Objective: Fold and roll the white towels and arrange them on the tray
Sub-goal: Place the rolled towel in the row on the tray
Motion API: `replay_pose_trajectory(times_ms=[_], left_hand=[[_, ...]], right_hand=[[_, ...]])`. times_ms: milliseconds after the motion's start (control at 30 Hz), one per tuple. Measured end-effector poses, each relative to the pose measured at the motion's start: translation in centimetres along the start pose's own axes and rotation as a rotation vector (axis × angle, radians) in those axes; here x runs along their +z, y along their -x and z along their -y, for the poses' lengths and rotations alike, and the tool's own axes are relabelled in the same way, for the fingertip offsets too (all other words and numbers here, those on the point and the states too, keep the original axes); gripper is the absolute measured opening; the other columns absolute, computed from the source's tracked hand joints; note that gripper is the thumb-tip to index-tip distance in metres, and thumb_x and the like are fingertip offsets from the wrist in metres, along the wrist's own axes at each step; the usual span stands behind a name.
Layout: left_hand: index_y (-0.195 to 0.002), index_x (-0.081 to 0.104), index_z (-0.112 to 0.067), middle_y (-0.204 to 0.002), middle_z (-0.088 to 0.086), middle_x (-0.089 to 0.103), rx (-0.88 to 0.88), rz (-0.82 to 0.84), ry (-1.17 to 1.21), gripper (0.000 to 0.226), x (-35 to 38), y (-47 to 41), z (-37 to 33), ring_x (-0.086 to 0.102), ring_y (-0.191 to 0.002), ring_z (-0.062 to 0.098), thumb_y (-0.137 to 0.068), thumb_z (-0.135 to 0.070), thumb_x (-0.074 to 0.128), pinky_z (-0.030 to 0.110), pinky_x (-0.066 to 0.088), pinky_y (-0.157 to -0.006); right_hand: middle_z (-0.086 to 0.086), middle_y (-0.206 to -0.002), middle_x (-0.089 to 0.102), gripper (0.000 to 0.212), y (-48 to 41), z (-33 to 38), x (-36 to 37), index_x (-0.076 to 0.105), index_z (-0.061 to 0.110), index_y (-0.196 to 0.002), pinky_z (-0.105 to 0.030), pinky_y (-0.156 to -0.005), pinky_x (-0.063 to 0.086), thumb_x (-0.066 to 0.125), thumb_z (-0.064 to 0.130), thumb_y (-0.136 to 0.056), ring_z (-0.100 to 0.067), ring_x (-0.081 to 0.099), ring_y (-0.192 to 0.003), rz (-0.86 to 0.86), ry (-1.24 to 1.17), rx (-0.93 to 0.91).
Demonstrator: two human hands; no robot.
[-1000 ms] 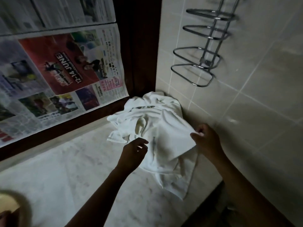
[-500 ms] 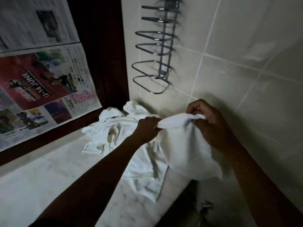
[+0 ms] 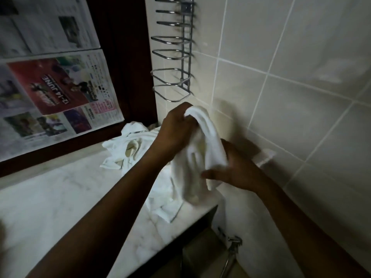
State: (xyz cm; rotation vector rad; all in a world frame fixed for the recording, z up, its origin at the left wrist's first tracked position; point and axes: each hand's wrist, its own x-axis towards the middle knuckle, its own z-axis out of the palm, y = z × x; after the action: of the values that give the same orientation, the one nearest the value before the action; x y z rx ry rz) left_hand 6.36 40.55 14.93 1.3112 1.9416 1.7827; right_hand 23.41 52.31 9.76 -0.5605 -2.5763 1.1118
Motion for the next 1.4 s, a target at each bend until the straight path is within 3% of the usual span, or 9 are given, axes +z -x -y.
replay_pose_trajectory(times_ms=[100, 400, 533, 667, 800, 900, 1067, 1233, 1400], left_hand=[[-0.092, 0.064, -0.006, -0.081, 0.001, 0.064, -0.091, 0.015, 0.077, 0.013, -1.2, 2.8, -2.3, 0.06, -0.076, 0.011, -0.097, -0.012, 0.053, 0.028, 0.048, -0.069], [-0.113, 0.067, -0.007, -0.102, 0.005, 0.075, -0.329, 0.005, -0.062, 0.03, -11.3, 13.7, -3.0, 0.073, -0.095, 0.019, -0.089, -0.021, 0.078, 0.031, 0.059, -0.074], [-0.113, 0.073, -0.016, -0.108, 0.002, 0.077, -0.511, 0.106, -0.204, 0.031, -13.9, 19.1, -1.3, 0.073, -0.1, 0.018, -0.087, -0.03, 0.079, 0.04, 0.059, -0.09], [-0.109, 0.074, -0.019, -0.105, 0.002, 0.077, -0.64, 0.281, -0.236, 0.03, -15.0, 23.8, 0.3, 0.073, -0.098, 0.02, -0.084, -0.033, 0.083, 0.046, 0.059, -0.088], [-0.106, 0.07, -0.009, -0.1, 0.016, 0.072, -0.494, 0.099, -0.035, 0.039, -13.8, 24.5, 0.7, 0.066, -0.094, 0.023, -0.086, -0.041, 0.081, 0.052, 0.053, -0.08], [-0.089, 0.062, 0.0, -0.08, 0.01, 0.06, -0.4, -0.096, 0.045, 0.031, -14.5, 24.1, 0.4, 0.057, -0.077, 0.018, -0.095, -0.029, 0.073, 0.034, 0.045, -0.067], [-0.096, 0.06, 0.006, -0.084, 0.017, 0.06, -0.435, -0.331, 0.182, 0.027, -18.9, 27.6, 0.3, 0.057, -0.078, 0.026, -0.097, -0.021, 0.066, 0.033, 0.043, -0.062], [-0.116, 0.069, 0.002, -0.115, 0.024, 0.072, -0.609, -0.22, 0.266, 0.033, -21.8, 32.2, 0.9, 0.068, -0.11, 0.041, -0.096, -0.024, 0.063, 0.043, 0.054, -0.093], [-0.088, 0.062, 0.001, -0.087, 0.017, 0.062, -0.471, -0.371, 0.339, 0.029, -22.9, 32.7, 0.8, 0.062, -0.085, 0.028, -0.097, -0.027, 0.066, 0.038, 0.052, -0.079]], right_hand=[[0.023, -0.1, 0.073, 0.026, -0.5, 0.7, 1.6, 0.067, 0.043, -0.11, -0.022, -0.079, 0.053, 0.078, 0.049, -0.087, 0.005, 0.068, -0.093, 0.032, -0.09, -0.021], [0.029, -0.106, 0.07, 0.048, -1.3, 5.0, 4.8, 0.063, 0.045, -0.117, -0.017, -0.087, 0.051, 0.085, 0.058, -0.076, 0.008, 0.064, -0.099, 0.327, -0.066, -0.224], [0.011, -0.105, 0.072, 0.038, -2.8, 5.8, 5.0, 0.068, 0.031, -0.108, -0.035, -0.088, 0.054, 0.089, 0.022, -0.077, -0.006, 0.066, -0.102, 0.403, -0.093, -0.29], [0.016, -0.116, 0.067, 0.051, -2.4, 7.7, 7.2, 0.064, 0.029, -0.117, -0.022, -0.085, 0.05, 0.087, 0.007, -0.077, -0.002, 0.063, -0.111, 0.488, -0.171, -0.335], [0.005, -0.109, 0.069, 0.061, -1.3, 11.6, 11.8, 0.057, 0.025, -0.129, -0.019, -0.082, 0.054, 0.086, 0.008, -0.078, -0.005, 0.068, -0.099, 0.524, -0.239, -0.434], [0.007, -0.091, 0.067, 0.068, -1.7, 12.6, 14.1, 0.054, 0.033, -0.13, -0.023, -0.073, 0.052, 0.088, 0.019, -0.072, -0.003, 0.066, -0.082, 0.486, -0.177, -0.407], [0.008, -0.064, 0.055, 0.033, -2.0, 10.9, 16.2, 0.061, 0.02, -0.074, -0.035, -0.065, 0.042, 0.083, 0.044, -0.082, -0.005, 0.053, -0.062, 0.522, 0.089, -0.377], [0.008, -0.084, 0.067, 0.007, 0.9, 13.8, 19.6, 0.068, 0.023, -0.089, -0.042, -0.079, 0.051, 0.071, 0.018, -0.094, -0.011, 0.063, -0.082, 0.539, -0.177, -0.43], [0.008, -0.092, 0.072, 0.018, 2.9, 17.2, 23.3, 0.071, 0.025, -0.095, -0.03, -0.081, 0.052, 0.065, 0.008, -0.095, -0.008, 0.068, -0.09, 0.505, -0.248, -0.487]])
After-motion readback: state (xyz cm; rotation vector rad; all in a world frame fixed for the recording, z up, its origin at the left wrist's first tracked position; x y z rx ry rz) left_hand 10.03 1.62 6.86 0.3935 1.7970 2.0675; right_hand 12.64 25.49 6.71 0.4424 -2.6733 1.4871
